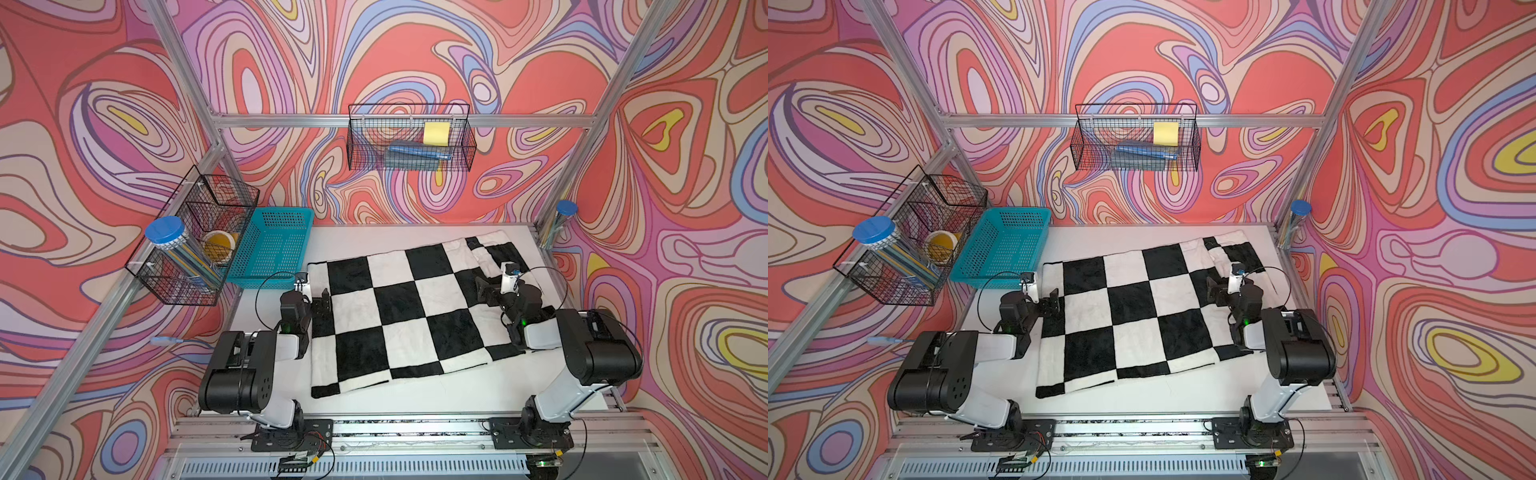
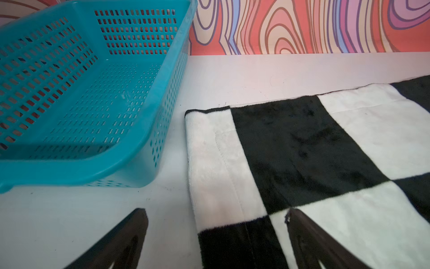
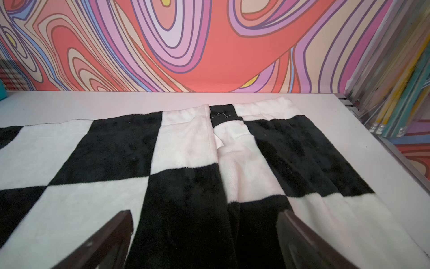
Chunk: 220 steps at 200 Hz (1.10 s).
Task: Roll up the pillowcase
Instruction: Fold the pillowcase at the center of the board.
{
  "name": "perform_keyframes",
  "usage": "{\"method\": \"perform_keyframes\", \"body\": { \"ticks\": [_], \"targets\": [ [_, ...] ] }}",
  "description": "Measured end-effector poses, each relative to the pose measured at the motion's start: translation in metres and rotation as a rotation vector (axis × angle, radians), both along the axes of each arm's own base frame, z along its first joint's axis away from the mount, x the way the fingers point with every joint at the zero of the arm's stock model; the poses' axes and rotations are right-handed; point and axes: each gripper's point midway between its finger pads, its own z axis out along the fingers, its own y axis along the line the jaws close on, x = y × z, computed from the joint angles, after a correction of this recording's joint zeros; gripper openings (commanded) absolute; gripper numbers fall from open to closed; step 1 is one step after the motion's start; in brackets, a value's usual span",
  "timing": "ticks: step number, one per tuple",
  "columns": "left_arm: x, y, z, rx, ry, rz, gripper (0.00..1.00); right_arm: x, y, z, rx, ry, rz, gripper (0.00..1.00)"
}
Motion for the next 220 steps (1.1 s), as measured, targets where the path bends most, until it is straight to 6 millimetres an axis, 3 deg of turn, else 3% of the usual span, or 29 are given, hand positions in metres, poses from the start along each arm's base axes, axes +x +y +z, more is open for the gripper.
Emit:
{"method": "perform_keyframes", "body": {
  "ticks": [53, 164, 190, 209, 220],
  "targets": [
    [0.000, 0.000, 0.000, 0.000, 0.000, 0.000, 0.99, 0.002, -0.014, -0.005, 0.000, 0.029, -0.082, 0.98],
    [0.000, 0.000, 0.000, 0.000, 0.000, 0.000, 0.99, 0.001, -0.017, -0.008, 0.001, 0.043, -0.103, 0.98],
    [-0.003, 0.004, 0.001, 0.011, 0.013, 0.028, 0.99, 0.005, -0.029, -0.011, -0.005, 0.091, -0.190, 0.98],
    [-0.010, 0.007, 0.028, 0.053, -0.020, 0.080, 0.99, 0.023, -0.046, 0.006, -0.010, 0.157, -0.292, 0.98],
    [-0.015, -0.001, 0.062, 0.090, -0.091, 0.084, 0.99, 0.040, -0.056, 0.032, 0.014, 0.168, -0.359, 0.98]
  ]
}}
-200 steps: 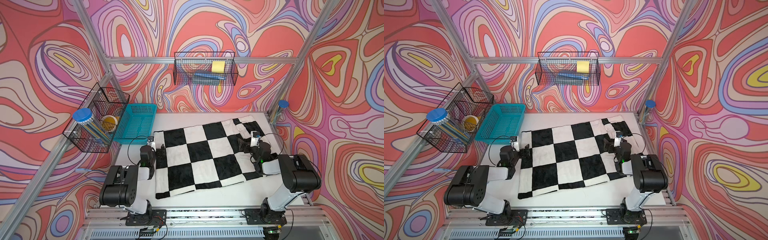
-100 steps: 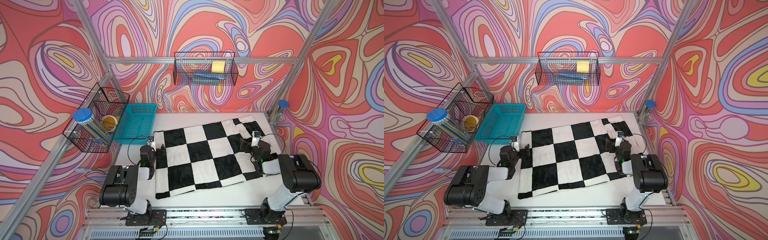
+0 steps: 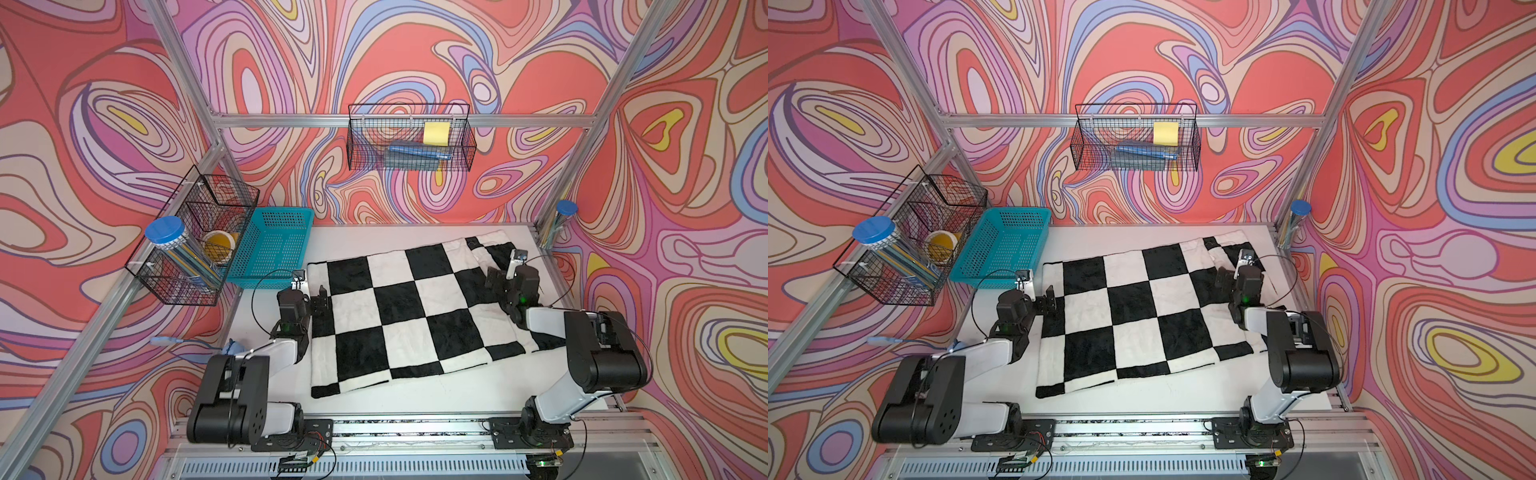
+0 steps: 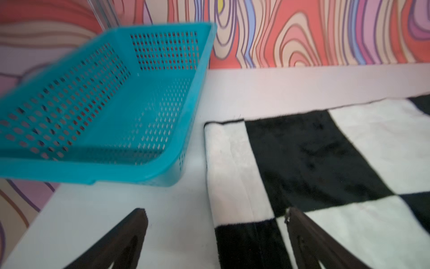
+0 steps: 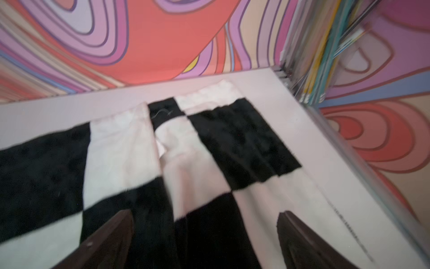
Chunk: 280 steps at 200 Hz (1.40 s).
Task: Roll up the pillowcase
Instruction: Fold the pillowcase at the center of the board.
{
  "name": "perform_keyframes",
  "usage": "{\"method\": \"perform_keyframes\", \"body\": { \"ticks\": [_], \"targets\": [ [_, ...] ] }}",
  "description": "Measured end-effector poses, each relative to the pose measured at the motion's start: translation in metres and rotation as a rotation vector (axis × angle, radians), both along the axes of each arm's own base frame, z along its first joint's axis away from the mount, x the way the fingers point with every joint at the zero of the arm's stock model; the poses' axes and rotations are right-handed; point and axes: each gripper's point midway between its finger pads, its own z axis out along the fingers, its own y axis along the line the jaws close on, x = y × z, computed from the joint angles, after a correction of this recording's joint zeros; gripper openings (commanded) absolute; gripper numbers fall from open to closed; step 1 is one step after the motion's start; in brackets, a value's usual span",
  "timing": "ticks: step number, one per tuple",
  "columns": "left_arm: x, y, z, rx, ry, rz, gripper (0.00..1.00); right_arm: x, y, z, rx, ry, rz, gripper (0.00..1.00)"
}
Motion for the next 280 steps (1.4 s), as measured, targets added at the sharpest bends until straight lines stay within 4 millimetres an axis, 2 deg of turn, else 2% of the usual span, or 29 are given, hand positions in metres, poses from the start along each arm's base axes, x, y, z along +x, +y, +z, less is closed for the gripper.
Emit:
{"method": "perform_keyframes", "body": {
  "ticks": [4, 14, 25, 30, 42, 48, 61, 66, 75, 83, 88, 91, 96, 98, 102, 103, 115, 129, 137, 148, 164, 180, 197, 215, 243, 280],
  "targets": [
    [-0.001, -0.003, 0.009, 0.009, -0.018, -0.001, 0.99, 0.005, -0.003, 0.010, 0.010, -0.005, -0.022, 0.98],
    [-0.007, -0.011, 0.046, -0.012, -0.089, 0.015, 0.99, 0.012, -0.009, 0.035, 0.050, -0.022, -0.077, 0.98],
    [-0.016, -0.005, 0.086, -0.126, -0.155, 0.098, 0.99, 0.011, -0.013, 0.053, 0.107, -0.031, -0.133, 0.97],
    [-0.022, 0.003, 0.102, -0.193, -0.171, 0.157, 0.99, 0.008, -0.014, 0.056, 0.139, -0.025, -0.153, 0.91],
    [-0.040, 0.021, 0.142, -0.376, -0.230, 0.257, 0.99, 0.001, -0.012, 0.054, 0.199, 0.022, -0.171, 0.62],
    [-0.051, 0.031, 0.160, -0.463, -0.273, 0.293, 0.99, -0.002, -0.010, 0.050, 0.222, 0.057, -0.170, 0.54],
    [-0.072, 0.046, 0.170, -0.651, -0.315, 0.351, 0.99, -0.010, -0.006, 0.038, 0.277, 0.152, -0.190, 0.33],
    [-0.079, 0.049, 0.165, -0.721, -0.307, 0.373, 0.99, -0.014, -0.004, 0.034, 0.298, 0.191, -0.201, 0.29],
    [-0.086, 0.047, 0.145, -0.831, -0.235, 0.409, 0.99, -0.020, -0.001, 0.028, 0.340, 0.257, -0.221, 0.29],
    [-0.090, 0.040, 0.121, -0.907, -0.139, 0.441, 0.90, -0.027, 0.001, 0.024, 0.367, 0.307, -0.240, 0.31],
    [-0.094, 0.035, 0.103, -0.949, -0.063, 0.473, 0.76, -0.032, 0.002, 0.022, 0.381, 0.337, -0.253, 0.31],
    [-0.098, 0.031, 0.091, -0.971, -0.008, 0.497, 0.63, -0.036, 0.003, 0.019, 0.386, 0.360, -0.259, 0.31],
    [-0.106, 0.025, 0.074, -1.001, 0.073, 0.539, 0.37, -0.043, 0.003, 0.016, 0.394, 0.390, -0.272, 0.32],
    [-0.109, 0.023, 0.068, -1.006, 0.100, 0.552, 0.29, -0.046, 0.004, 0.015, 0.396, 0.407, -0.275, 0.32],
    [-0.117, 0.018, 0.056, -1.026, 0.163, 0.588, 0.02, -0.052, 0.004, 0.011, 0.399, 0.433, -0.284, 0.34],
    [-0.119, 0.017, 0.054, -1.029, 0.177, 0.593, 0.00, -0.053, 0.004, 0.011, 0.399, 0.439, -0.285, 0.34],
    [-0.151, 0.004, 0.032, -1.060, 0.349, 0.690, 0.00, -0.072, 0.007, 0.002, 0.405, 0.521, -0.302, 0.38],
    [-0.184, -0.002, 0.026, -1.091, 0.470, 0.791, 0.00, -0.092, 0.009, -0.007, 0.407, 0.602, -0.311, 0.43],
    [-0.202, -0.007, 0.023, -1.106, 0.536, 0.841, 0.16, -0.103, 0.010, -0.010, 0.406, 0.636, -0.315, 0.47],
    [-0.225, -0.016, 0.014, -1.119, 0.622, 0.882, 0.23, -0.116, 0.010, -0.016, 0.406, 0.678, -0.324, 0.48],
    [-0.260, -0.028, -0.007, -1.109, 0.763, 0.956, 0.40, -0.134, 0.012, -0.025, 0.407, 0.734, -0.331, 0.48],
    [-0.282, -0.036, -0.025, -1.067, 0.870, 1.013, 0.54, -0.144, 0.011, -0.032, 0.402, 0.775, -0.339, 0.50],
    [-0.295, -0.047, -0.041, -0.991, 0.958, 1.043, 0.68, -0.147, 0.011, -0.033, 0.394, 0.786, -0.335, 0.54],
    [-0.294, -0.061, -0.049, -0.910, 1.009, 1.046, 0.74, -0.147, 0.011, -0.033, 0.391, 0.790, -0.332, 0.56],
    [-0.291, -0.077, -0.066, -0.853, 1.039, 1.069, 0.73, -0.149, 0.009, -0.034, 0.375, 0.798, -0.330, 0.56],
    [-0.289, -0.080, -0.097, -0.902, 1.011, 1.084, 0.66, -0.150, 0.001, -0.033, 0.327, 0.795, -0.354, 0.58]
  ]
}}
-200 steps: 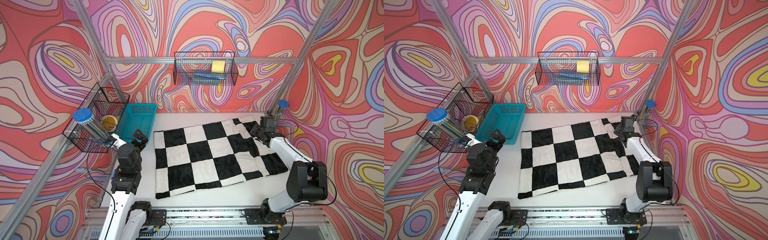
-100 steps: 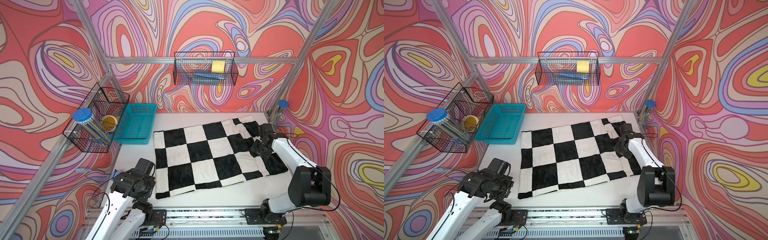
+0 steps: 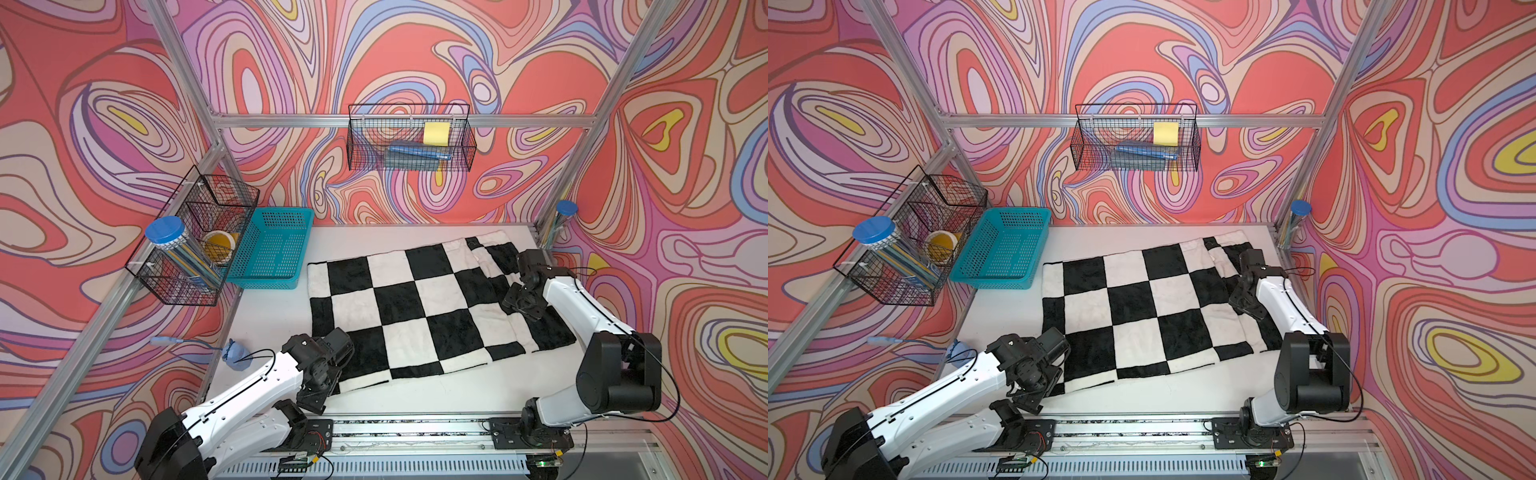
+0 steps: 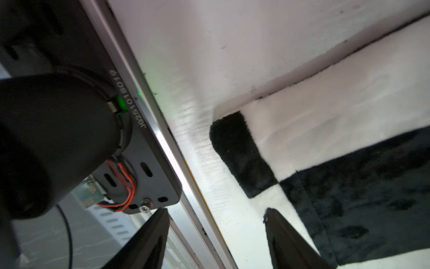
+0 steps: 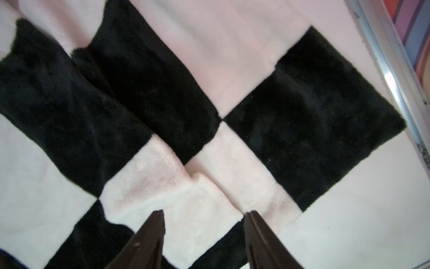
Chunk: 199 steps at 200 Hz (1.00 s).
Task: Roll up the pillowcase
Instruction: Fold the pillowcase at the center of the board.
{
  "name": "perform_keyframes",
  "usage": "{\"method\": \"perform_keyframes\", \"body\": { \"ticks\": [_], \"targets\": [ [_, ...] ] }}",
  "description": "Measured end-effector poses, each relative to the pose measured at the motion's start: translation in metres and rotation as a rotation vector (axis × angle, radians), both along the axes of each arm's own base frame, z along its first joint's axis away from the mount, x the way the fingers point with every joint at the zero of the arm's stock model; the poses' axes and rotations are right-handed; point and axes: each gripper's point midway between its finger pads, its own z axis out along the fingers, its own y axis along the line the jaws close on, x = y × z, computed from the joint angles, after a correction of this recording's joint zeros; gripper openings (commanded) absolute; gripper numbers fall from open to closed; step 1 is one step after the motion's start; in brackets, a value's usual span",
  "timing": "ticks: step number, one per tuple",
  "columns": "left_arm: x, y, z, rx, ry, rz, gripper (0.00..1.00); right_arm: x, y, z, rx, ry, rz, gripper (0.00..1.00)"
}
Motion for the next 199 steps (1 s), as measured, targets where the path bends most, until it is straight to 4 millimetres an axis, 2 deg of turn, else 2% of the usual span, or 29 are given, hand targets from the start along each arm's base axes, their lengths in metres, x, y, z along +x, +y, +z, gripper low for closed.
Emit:
{"method": "perform_keyframes", "body": {
  "ticks": [17, 55, 77, 98, 114, 145, 151, 176, 199],
  "targets": [
    [0.001, 0.003, -0.015, 0.018, -0.017, 0.007, 0.65, -0.001, -0.004, 0.000, -0.019, 0.004, -0.003, 0.59],
    [0.023, 0.004, -0.025, 0.042, -0.125, 0.011, 0.61, -0.003, -0.008, 0.001, -0.042, 0.012, 0.002, 0.59],
    [0.020, 0.012, -0.035, 0.069, -0.121, 0.013, 0.57, -0.004, -0.009, 0.001, -0.047, 0.018, 0.005, 0.59],
    [0.019, 0.012, -0.037, 0.070, -0.119, 0.016, 0.55, -0.004, -0.011, 0.003, -0.056, 0.022, 0.003, 0.59],
    [0.019, 0.013, -0.036, 0.070, -0.122, 0.017, 0.44, -0.002, -0.014, 0.007, -0.065, 0.014, -0.001, 0.58],
    [0.019, 0.015, -0.038, 0.073, -0.133, 0.025, 0.06, 0.002, -0.024, 0.013, -0.090, 0.006, -0.022, 0.58],
    [0.020, 0.015, -0.038, 0.072, -0.139, 0.027, 0.00, 0.002, -0.027, 0.014, -0.094, 0.007, -0.031, 0.58],
    [0.023, 0.014, -0.038, 0.072, -0.157, 0.025, 0.00, 0.003, -0.052, 0.015, -0.084, 0.021, -0.110, 0.60],
    [0.023, 0.014, -0.038, 0.072, -0.157, 0.017, 0.00, -0.001, -0.098, 0.004, -0.020, 0.045, -0.291, 0.58]
  ]
}}
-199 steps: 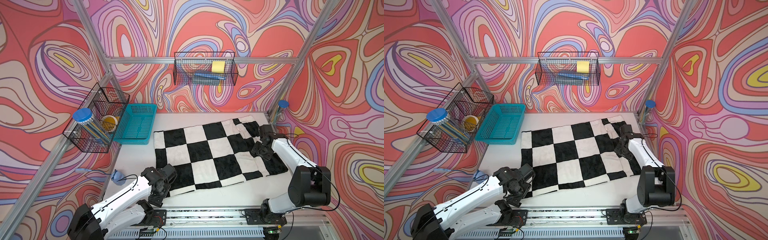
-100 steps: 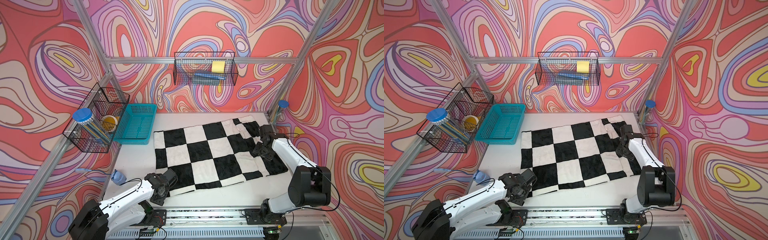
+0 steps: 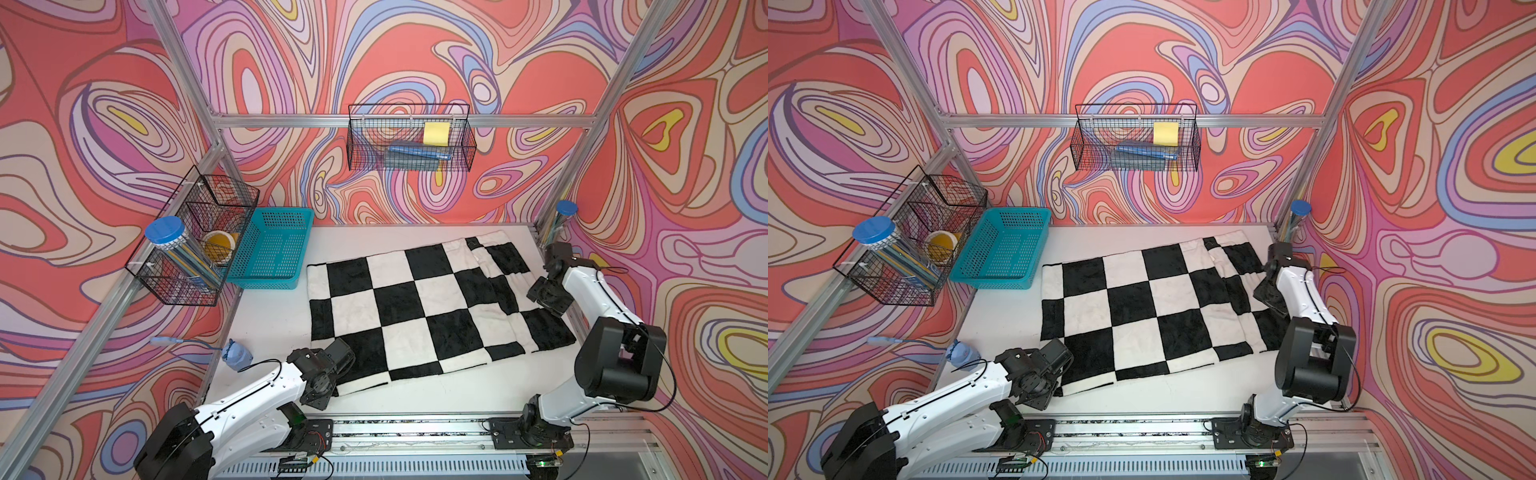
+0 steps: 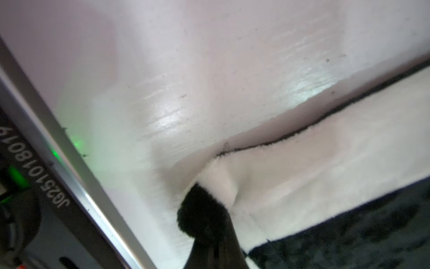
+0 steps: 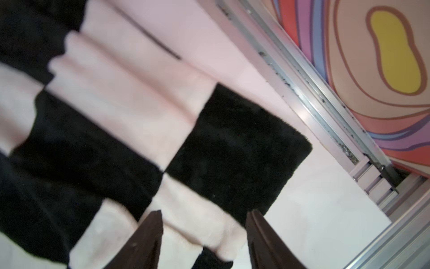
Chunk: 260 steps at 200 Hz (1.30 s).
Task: Roll up the pillowcase
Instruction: Fold the pillowcase at the center of the board.
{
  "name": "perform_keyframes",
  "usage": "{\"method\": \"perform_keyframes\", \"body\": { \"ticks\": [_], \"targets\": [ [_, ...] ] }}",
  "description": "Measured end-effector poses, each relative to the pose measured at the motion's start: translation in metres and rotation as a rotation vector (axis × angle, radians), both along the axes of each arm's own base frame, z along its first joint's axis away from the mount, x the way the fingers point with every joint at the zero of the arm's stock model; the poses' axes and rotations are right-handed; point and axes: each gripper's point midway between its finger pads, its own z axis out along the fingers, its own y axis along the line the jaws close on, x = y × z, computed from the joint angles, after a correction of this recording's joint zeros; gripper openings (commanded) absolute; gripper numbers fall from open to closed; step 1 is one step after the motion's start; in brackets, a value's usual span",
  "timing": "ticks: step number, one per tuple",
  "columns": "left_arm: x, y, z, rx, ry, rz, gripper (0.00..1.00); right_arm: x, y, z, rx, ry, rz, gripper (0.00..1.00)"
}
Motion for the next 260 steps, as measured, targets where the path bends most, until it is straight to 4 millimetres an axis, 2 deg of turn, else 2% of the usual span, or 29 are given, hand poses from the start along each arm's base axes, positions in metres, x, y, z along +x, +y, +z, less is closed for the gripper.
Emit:
{"method": "perform_keyframes", "body": {
  "ticks": [23, 37, 46, 85, 129, 142, 173, 221, 260],
  "targets": [
    [0.000, 0.000, 0.000, 0.000, 0.001, -0.012, 0.00, -0.024, -0.052, -0.028, 0.099, 0.036, -0.229, 0.57],
    [0.001, -0.001, 0.000, -0.001, -0.002, -0.022, 0.00, -0.043, -0.072, -0.040, 0.135, 0.063, -0.327, 0.58],
    [0.001, -0.001, 0.001, -0.001, -0.003, -0.026, 0.00, -0.050, -0.076, -0.042, 0.145, 0.068, -0.354, 0.58],
    [0.000, -0.001, 0.001, -0.009, -0.012, -0.030, 0.00, -0.054, -0.067, -0.052, 0.163, 0.080, -0.360, 0.57],
    [0.000, -0.001, 0.001, -0.007, -0.009, -0.037, 0.00, -0.097, -0.039, -0.075, 0.190, 0.163, -0.373, 0.54],
    [0.000, -0.001, 0.000, -0.002, -0.004, -0.044, 0.00, -0.104, -0.035, -0.080, 0.192, 0.174, -0.379, 0.55],
    [0.001, -0.001, 0.001, 0.011, 0.010, -0.067, 0.00, -0.097, -0.039, -0.083, 0.175, 0.139, -0.383, 0.55],
    [0.002, -0.002, 0.002, 0.007, 0.005, -0.080, 0.00, -0.086, -0.036, -0.069, 0.145, 0.091, -0.350, 0.53],
    [0.001, -0.001, 0.001, -0.011, -0.013, -0.073, 0.00, -0.082, -0.039, -0.069, 0.133, 0.086, -0.344, 0.53]
  ]
}}
